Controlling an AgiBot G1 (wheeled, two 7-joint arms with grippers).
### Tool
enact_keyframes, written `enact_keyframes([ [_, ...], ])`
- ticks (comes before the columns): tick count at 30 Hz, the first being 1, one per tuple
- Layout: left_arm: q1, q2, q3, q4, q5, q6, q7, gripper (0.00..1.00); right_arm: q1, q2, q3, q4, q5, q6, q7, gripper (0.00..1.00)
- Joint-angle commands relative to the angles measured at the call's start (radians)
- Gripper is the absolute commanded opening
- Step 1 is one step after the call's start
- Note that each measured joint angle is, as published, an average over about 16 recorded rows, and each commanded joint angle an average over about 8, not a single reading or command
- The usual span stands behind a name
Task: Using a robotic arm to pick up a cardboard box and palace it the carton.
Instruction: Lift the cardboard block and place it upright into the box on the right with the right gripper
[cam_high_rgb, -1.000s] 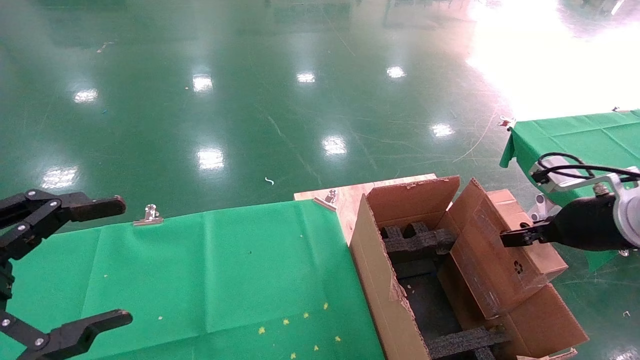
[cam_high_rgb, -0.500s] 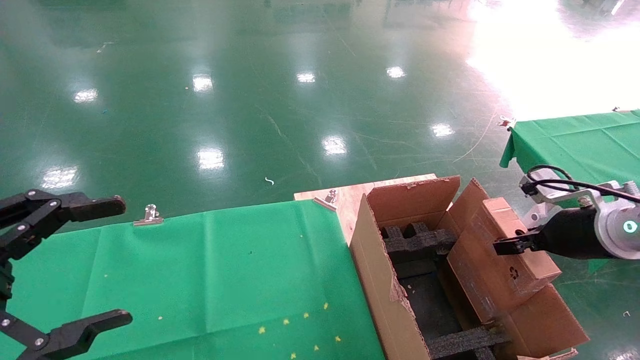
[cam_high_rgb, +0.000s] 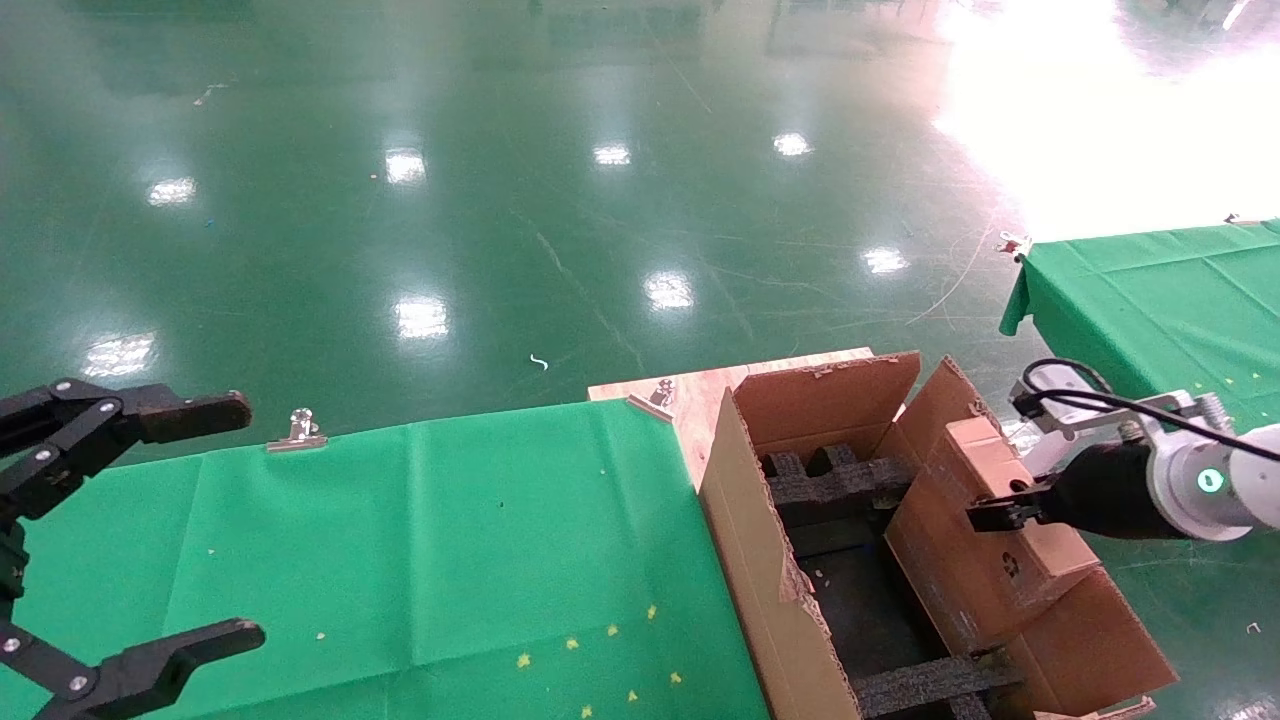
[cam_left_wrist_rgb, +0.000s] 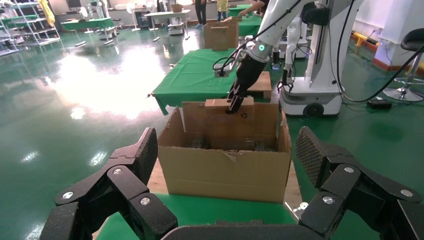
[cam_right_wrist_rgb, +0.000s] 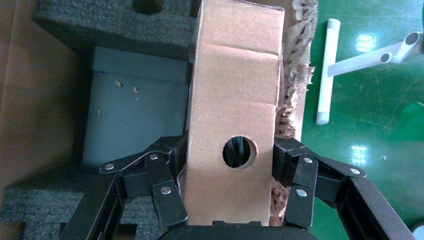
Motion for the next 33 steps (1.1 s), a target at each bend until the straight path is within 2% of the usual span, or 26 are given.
enact_keyframes([
  [1,0.0,0.0,0.0,0.0,0.0,0.0,0.0,1.0,-0.011,-0.005,-0.006,0.0,-0.008,0.014,0.007,0.0],
  [18,0.0,0.0,0.001,0.0,-0.001,0.0,0.001,1.0,-0.1,-0.036,-0.049,-0.003,-0.068,0.084,0.124,0.0],
  [33,0.0,-0.001,0.002,0.0,-0.001,-0.001,0.001,1.0,-0.128,-0.067,-0.059,-0.009,-0.153,0.119,0.211,0.0],
])
